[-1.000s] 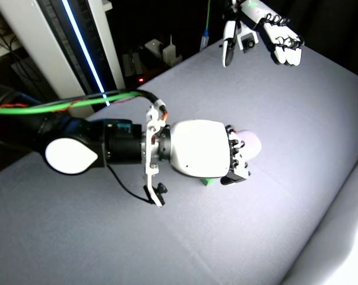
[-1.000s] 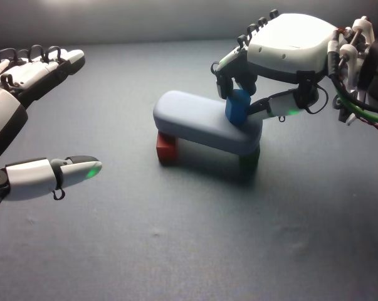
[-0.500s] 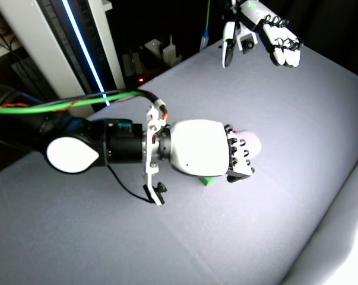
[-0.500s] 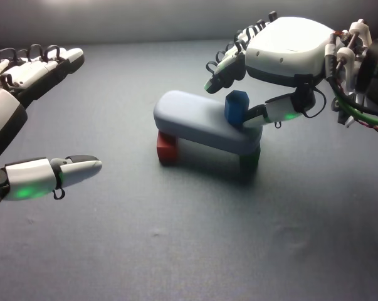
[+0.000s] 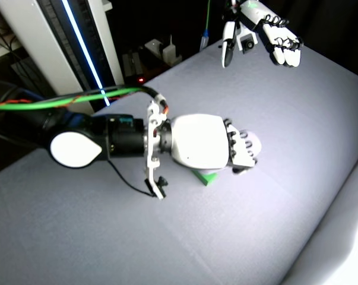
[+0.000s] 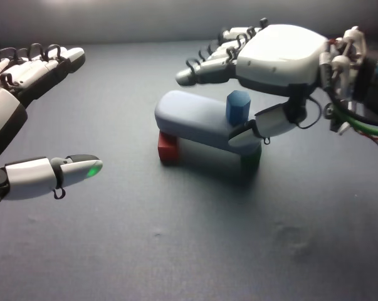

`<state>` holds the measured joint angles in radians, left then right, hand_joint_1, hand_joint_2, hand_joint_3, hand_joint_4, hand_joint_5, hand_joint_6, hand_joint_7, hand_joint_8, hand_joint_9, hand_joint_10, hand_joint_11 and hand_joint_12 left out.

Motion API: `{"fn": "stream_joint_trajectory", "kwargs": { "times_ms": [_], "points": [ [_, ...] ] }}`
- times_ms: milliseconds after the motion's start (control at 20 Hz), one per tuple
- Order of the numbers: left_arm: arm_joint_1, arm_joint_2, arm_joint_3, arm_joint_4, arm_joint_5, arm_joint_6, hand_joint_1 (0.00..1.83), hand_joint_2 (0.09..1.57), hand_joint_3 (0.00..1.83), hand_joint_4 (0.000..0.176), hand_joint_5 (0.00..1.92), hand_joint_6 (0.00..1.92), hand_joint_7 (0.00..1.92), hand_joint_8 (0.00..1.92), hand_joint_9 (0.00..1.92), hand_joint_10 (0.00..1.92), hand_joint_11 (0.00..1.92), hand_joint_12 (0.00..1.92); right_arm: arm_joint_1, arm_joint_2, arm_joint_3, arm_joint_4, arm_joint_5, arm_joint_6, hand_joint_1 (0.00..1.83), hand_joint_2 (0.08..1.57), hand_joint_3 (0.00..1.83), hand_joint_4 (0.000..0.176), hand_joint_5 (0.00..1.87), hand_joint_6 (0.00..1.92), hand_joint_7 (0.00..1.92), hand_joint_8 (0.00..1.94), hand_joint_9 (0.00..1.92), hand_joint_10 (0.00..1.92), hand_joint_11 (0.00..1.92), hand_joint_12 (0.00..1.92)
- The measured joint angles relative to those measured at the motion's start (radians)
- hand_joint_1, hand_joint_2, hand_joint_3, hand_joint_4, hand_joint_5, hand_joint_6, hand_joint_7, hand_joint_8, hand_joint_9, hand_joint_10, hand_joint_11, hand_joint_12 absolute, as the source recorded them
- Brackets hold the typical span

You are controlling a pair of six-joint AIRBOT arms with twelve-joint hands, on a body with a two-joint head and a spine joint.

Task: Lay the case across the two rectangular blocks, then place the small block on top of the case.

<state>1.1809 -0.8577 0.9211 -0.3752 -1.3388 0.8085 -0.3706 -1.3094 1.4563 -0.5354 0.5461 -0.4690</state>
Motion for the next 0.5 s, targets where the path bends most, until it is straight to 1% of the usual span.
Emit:
{"fn": "stream_joint_trajectory", "kwargs": {
  "times_ms": [50, 100, 150, 200, 250, 300, 350, 400, 450, 500],
  "points": [
    [0.000, 0.000, 0.000, -0.003, -0.002, -0.003, 0.76, 0.93, 0.00, 0.045, 0.19, 0.00, 0.18, 0.01, 0.21, 0.01, 0.00, 0.68, 0.000, 0.026, -0.014, 0.011, 0.028, 0.000, 0.88, 0.87, 0.00, 0.115, 0.03, 0.01, 0.05, 0.01, 0.09, 0.08, 0.00, 0.79],
    [0.003, 0.000, -0.002, -0.008, -0.008, -0.005, 0.75, 0.93, 0.00, 0.043, 0.18, 0.00, 0.18, 0.00, 0.21, 0.00, 0.00, 0.66, 0.000, 0.069, -0.040, 0.049, 0.066, -0.007, 0.86, 0.86, 0.00, 0.133, 0.00, 0.00, 0.02, 0.01, 0.07, 0.04, 0.00, 0.63],
    [0.005, 0.001, -0.008, -0.010, -0.018, -0.006, 0.75, 0.93, 0.00, 0.032, 0.19, 0.00, 0.18, 0.00, 0.20, 0.00, 0.00, 0.66, 0.000, 0.100, -0.061, 0.073, 0.095, -0.009, 0.82, 0.86, 0.00, 0.139, 0.00, 0.00, 0.02, 0.00, 0.08, 0.03, 0.00, 0.67],
    [0.006, 0.002, -0.017, -0.007, -0.031, -0.008, 0.77, 0.92, 0.00, 0.012, 0.20, 0.00, 0.18, 0.00, 0.19, 0.00, 0.00, 0.62, -0.013, 0.146, -0.091, 0.102, 0.150, -0.018, 0.80, 0.89, 0.00, 0.111, 0.00, 0.00, 0.00, 0.00, 0.01, 0.01, 0.00, 0.53],
    [0.008, 0.003, -0.024, 0.002, -0.043, -0.010, 0.80, 0.93, 0.00, 0.006, 0.20, 0.00, 0.18, 0.00, 0.18, 0.00, 0.00, 0.58, -0.037, 0.188, -0.118, 0.136, 0.211, -0.019, 0.78, 0.90, 0.00, 0.127, 0.00, 0.00, 0.00, 0.00, 0.00, 0.00, 0.00, 0.26],
    [0.010, 0.009, -0.029, 0.013, -0.057, -0.014, 0.79, 0.93, 0.00, 0.033, 0.20, 0.00, 0.16, 0.00, 0.17, 0.00, 0.00, 0.54, -0.083, 0.240, -0.158, 0.177, 0.280, -0.027, 0.79, 0.91, 0.00, 0.141, 0.00, 0.00, 0.01, 0.00, 0.00, 0.00, 0.00, 0.05],
    [0.012, 0.017, -0.034, 0.018, -0.075, -0.014, 0.73, 0.92, 0.00, 0.067, 0.19, 0.00, 0.15, 0.00, 0.14, 0.00, 0.00, 0.51, -0.132, 0.280, -0.190, 0.202, 0.336, -0.039, 0.81, 0.92, 0.00, 0.147, 0.00, 0.00, 0.00, 0.00, 0.00, 0.00, 0.00, 0.01],
    [0.013, 0.024, -0.037, 0.017, -0.096, -0.014, 0.71, 0.92, 0.00, 0.071, 0.18, 0.00, 0.16, 0.00, 0.13, 0.00, 0.00, 0.51, -0.185, 0.317, -0.224, 0.236, 0.383, -0.055, 0.80, 0.90, 0.00, 0.149, 0.00, 0.00, 0.02, 0.01, 0.00, 0.00, 0.01, 0.01],
    [0.014, 0.032, -0.038, 0.016, -0.119, -0.014, 0.69, 0.93, 0.01, 0.060, 0.18, 0.00, 0.16, 0.00, 0.12, 0.00, 0.00, 0.52, -0.248, 0.352, -0.253, 0.274, 0.444, -0.061, 0.81, 0.92, 0.01, 0.143, 0.00, 0.00, 0.05, 0.02, 0.00, 0.00, 0.00, 0.00],
    [0.014, 0.037, -0.040, 0.021, -0.137, -0.014, 0.66, 0.93, 0.00, 0.087, 0.17, 0.00, 0.16, 0.00, 0.14, 0.01, 0.00, 0.55, -0.291, 0.369, -0.269, 0.311, 0.491, -0.063, 0.83, 0.91, 0.00, 0.126, 0.00, 0.00, 0.06, 0.02, 0.00, 0.00, 0.00, 0.00]
  ]
}}
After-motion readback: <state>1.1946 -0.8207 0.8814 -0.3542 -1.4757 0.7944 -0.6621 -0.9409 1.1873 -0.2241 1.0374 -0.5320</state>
